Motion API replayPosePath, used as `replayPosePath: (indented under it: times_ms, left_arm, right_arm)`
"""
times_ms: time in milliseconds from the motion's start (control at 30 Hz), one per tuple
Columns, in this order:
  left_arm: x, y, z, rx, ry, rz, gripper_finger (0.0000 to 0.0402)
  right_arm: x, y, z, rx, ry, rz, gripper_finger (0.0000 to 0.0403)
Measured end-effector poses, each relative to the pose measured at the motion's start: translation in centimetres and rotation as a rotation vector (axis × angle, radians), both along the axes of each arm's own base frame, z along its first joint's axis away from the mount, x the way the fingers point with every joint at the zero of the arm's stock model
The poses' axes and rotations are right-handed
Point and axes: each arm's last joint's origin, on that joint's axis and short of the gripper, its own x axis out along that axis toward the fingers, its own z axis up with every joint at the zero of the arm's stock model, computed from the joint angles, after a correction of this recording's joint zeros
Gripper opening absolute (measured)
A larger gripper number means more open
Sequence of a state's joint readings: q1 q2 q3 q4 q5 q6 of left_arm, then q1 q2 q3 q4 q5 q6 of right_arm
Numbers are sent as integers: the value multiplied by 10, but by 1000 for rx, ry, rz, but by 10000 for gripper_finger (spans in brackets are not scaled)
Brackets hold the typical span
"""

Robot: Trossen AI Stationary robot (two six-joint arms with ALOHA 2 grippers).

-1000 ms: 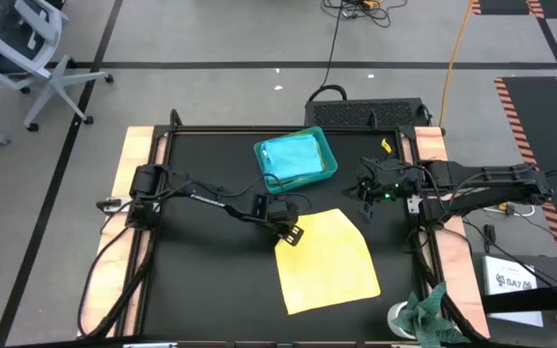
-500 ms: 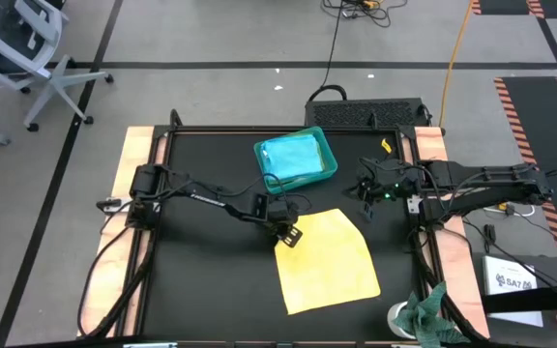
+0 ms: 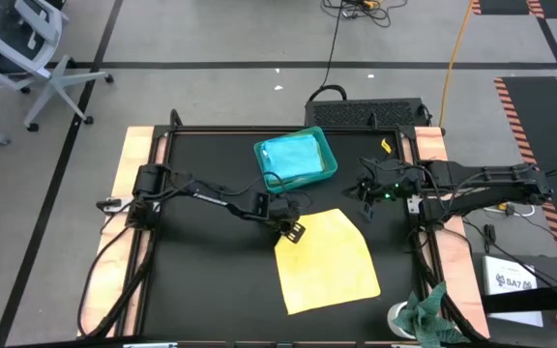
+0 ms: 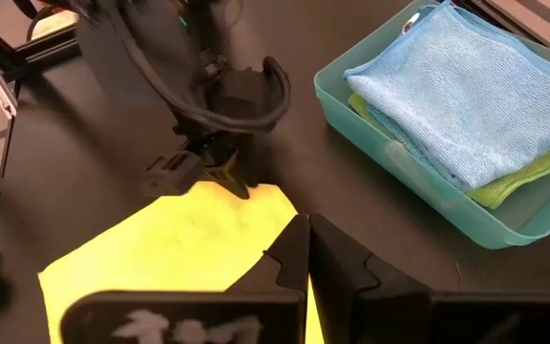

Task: Fold microfiber towels
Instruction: Fold the yellow microfiber towel

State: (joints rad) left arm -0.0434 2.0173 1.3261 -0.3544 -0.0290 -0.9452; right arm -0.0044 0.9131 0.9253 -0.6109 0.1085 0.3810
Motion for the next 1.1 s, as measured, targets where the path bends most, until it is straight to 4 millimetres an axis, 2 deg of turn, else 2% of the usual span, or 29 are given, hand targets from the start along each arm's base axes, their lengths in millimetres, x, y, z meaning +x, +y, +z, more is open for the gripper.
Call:
replayPosePath:
  times_ms: [333,533,700,800,1100]
  left_arm:
    - [0,1,-6,27,23,30,81]
    - [5,8,6,62,-11,13,9]
    - [13,8,19,72,-53,-40,6]
    - [13,7,23,68,-22,-54,5]
    - [-1,13,18,42,140,-35,33]
  right_arm:
    - [-1,0,0,0,7,0,0]
    - [-1,0,0,0,10,0,0]
    - [-1,0,-1,3,13,-3,0]
    - [-1,0,-1,9,13,-8,0]
    - [-1,0,-1,8,13,-8,0]
